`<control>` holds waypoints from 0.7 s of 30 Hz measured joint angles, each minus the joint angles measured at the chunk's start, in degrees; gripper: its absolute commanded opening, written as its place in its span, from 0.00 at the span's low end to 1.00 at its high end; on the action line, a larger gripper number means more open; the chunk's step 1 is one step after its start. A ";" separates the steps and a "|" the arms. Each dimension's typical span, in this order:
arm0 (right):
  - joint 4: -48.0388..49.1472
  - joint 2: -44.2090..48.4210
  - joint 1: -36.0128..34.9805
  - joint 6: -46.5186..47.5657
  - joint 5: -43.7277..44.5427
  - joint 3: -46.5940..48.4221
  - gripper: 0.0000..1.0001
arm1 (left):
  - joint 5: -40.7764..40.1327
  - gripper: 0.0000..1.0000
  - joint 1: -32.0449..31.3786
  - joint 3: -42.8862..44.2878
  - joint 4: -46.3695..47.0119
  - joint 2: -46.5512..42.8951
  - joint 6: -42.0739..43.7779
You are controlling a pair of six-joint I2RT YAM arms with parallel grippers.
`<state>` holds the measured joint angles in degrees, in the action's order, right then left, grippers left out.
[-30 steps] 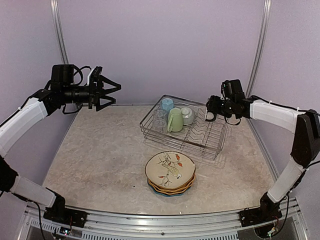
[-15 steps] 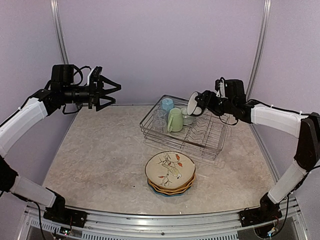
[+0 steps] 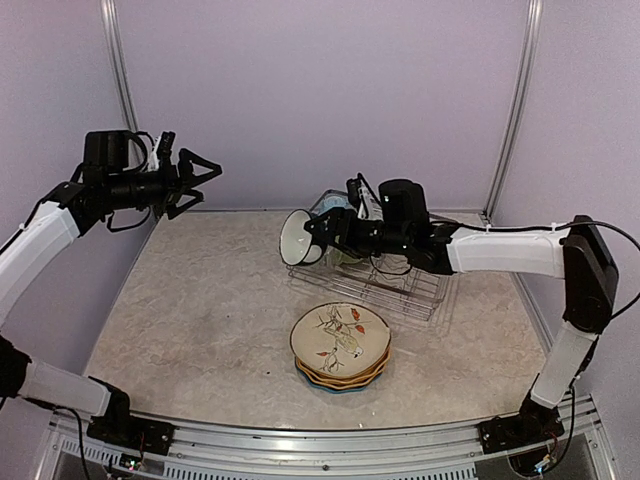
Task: Unload the mixed dishes from the dish rack
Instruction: Pass from the right arm to the left
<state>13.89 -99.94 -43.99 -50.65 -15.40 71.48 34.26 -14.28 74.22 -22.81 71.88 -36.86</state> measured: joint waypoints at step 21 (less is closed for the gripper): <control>16.98 -15.85 -8.90 -11.32 -5.07 5.57 0.34 | -0.50 0.64 -6.29 -23.67 2.51 1.97 -12.26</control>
<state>30.87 -115.79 -52.88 -61.98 -20.47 77.06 33.76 -20.58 50.54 -20.29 73.84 -49.12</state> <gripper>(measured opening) 0.694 0.714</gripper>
